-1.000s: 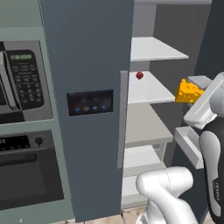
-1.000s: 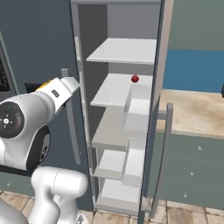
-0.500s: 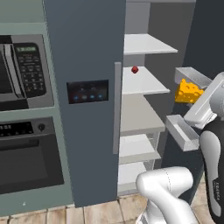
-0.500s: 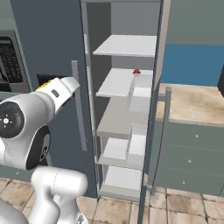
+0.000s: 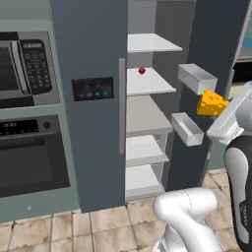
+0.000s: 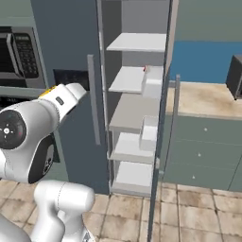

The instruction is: Pick the cheese from the fridge and the cheese grater from the cabinet and place them next to the salad bowl.

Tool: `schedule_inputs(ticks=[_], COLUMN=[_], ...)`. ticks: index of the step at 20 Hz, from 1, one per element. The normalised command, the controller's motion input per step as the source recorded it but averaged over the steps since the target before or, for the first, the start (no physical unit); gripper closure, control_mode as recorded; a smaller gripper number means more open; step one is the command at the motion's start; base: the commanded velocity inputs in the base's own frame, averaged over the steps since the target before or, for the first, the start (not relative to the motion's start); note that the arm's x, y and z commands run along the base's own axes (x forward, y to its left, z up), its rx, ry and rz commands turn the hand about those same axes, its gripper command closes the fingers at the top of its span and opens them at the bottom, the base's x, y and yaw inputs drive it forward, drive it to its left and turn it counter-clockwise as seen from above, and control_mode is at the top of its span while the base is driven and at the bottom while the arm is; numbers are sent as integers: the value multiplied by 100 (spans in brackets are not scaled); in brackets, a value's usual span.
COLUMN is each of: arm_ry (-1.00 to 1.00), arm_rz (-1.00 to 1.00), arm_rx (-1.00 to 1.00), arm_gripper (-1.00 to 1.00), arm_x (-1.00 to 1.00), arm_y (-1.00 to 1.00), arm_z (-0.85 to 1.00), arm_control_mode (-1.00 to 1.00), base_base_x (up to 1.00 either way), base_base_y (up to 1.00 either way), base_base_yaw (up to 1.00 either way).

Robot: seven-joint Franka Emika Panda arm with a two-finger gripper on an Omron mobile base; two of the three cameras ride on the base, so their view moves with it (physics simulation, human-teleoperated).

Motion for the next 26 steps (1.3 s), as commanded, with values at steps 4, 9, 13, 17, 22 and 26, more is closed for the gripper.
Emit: schedule_inputs(ticks=[4,9,13,17,22,26], arm_ry=[0,0,0,0,0,0], arm_rz=[0,0,0,0,0,0], arm_rx=[0,0,0,0,0,0], arm_gripper=[100,100,100,100,100,100], arm_x=[0,0,0,0,0,0], arm_y=[0,0,0,0,0,0], arm_z=[0,0,0,0,0,0], arm_control_mode=[100,100,100,100,100,100], base_base_x=[-57,-45,-26,-7,0,0], base_base_y=[5,0,0,0,0,-1], base_base_yaw=[-23,-32,-42,-45,-45,-48])
